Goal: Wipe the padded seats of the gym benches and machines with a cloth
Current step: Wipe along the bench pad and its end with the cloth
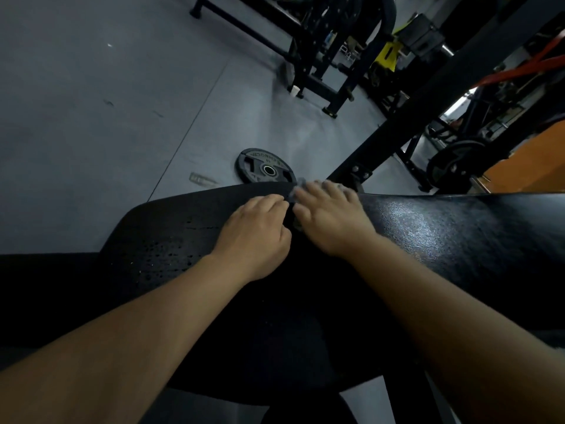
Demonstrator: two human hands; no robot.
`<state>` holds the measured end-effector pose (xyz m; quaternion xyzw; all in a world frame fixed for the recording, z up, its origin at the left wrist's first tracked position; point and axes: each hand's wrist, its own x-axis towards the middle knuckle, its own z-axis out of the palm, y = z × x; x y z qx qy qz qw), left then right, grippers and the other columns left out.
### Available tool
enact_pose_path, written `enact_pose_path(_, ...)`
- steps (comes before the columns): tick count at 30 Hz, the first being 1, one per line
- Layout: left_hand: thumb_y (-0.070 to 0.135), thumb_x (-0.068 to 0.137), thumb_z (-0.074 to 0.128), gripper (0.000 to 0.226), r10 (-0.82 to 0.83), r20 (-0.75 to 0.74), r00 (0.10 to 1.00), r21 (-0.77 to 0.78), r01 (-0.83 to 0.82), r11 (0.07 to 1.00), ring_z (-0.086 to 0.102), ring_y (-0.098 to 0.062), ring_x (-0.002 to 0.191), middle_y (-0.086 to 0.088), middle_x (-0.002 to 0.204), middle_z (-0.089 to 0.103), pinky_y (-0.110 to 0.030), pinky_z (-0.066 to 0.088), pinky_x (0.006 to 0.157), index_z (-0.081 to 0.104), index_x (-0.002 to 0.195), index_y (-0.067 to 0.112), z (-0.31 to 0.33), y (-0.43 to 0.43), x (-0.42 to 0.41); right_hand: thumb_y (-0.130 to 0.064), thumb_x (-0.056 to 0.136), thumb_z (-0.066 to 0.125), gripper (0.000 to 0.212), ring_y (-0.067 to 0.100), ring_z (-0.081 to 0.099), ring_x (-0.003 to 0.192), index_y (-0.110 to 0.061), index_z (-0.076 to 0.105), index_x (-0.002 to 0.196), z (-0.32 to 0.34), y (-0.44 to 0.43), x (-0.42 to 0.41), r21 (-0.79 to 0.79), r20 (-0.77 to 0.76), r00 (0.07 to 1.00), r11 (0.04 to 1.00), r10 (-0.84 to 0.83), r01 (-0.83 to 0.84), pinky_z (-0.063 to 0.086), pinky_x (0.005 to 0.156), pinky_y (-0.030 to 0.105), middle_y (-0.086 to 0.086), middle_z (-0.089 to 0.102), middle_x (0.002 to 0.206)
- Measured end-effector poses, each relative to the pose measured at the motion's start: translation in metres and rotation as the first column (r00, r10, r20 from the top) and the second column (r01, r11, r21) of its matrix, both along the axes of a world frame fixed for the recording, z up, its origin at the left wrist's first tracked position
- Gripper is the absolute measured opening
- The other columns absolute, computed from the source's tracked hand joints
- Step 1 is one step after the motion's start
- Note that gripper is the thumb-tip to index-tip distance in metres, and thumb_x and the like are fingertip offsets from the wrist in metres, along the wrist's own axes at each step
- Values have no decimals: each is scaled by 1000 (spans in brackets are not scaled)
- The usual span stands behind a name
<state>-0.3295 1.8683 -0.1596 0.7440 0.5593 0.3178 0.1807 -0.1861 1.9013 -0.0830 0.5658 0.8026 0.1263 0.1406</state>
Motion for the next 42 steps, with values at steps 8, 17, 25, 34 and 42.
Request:
enact_pose_path(8, 19, 97, 37, 53, -41, -12, 999, -7, 41, 999, 28, -22, 143, -2, 158, 33, -35, 22, 119, 39, 149, 11, -2, 2, -6, -57, 96, 4, 64, 14, 6, 154, -42, 20, 156, 28, -53, 43, -73, -7, 998, 995, -65, 64, 5, 121, 39, -14, 11, 166)
enact_pose_path(17, 18, 99, 38, 52, -43, -8, 999, 5, 43, 999, 25, -19, 145, -2, 160, 31, -28, 18, 117, 38, 151, 12, -8, -8, -15, -43, 94, 35, 55, 24, 41, 143, -26, 53, 143, 5, -162, 22, -28, -32, 986, 986, 164, -165, 27, 113, 42, -1, 47, 153)
enact_pose_path(25, 19, 99, 40, 50, -28, 2, 1000, -5, 28, 1000, 28, -20, 144, -2, 158, 34, -32, 22, 117, 41, 149, 13, -17, -23, -26, -48, 92, 27, 63, 32, 28, 148, -27, 43, 149, -17, -159, -19, -51, -23, 996, 995, 88, -89, 23, 117, 55, -1, 36, 159)
enact_pose_path(34, 23, 97, 34, 51, 27, 3, 1000, 1, -27, 1000, 32, -17, 143, -1, 155, 39, -31, 24, 118, 45, 146, 14, -27, -36, -38, -50, 86, 13, 72, 30, 24, 149, -30, 37, 151, -8, -117, -15, -24, -7, 1000, 1000, 11, -11, 20, 117, 52, -2, 31, 162)
enact_pose_path(42, 18, 98, 40, 49, 37, -1, 999, 6, -37, 999, 32, -18, 142, -1, 154, 39, -33, 26, 117, 45, 146, 14, -27, -34, -37, -47, 84, 29, 66, 27, 42, 142, -27, 52, 143, 5, -128, 11, -101, -46, 982, 977, 185, -188, 35, 112, 46, 1, 48, 152)
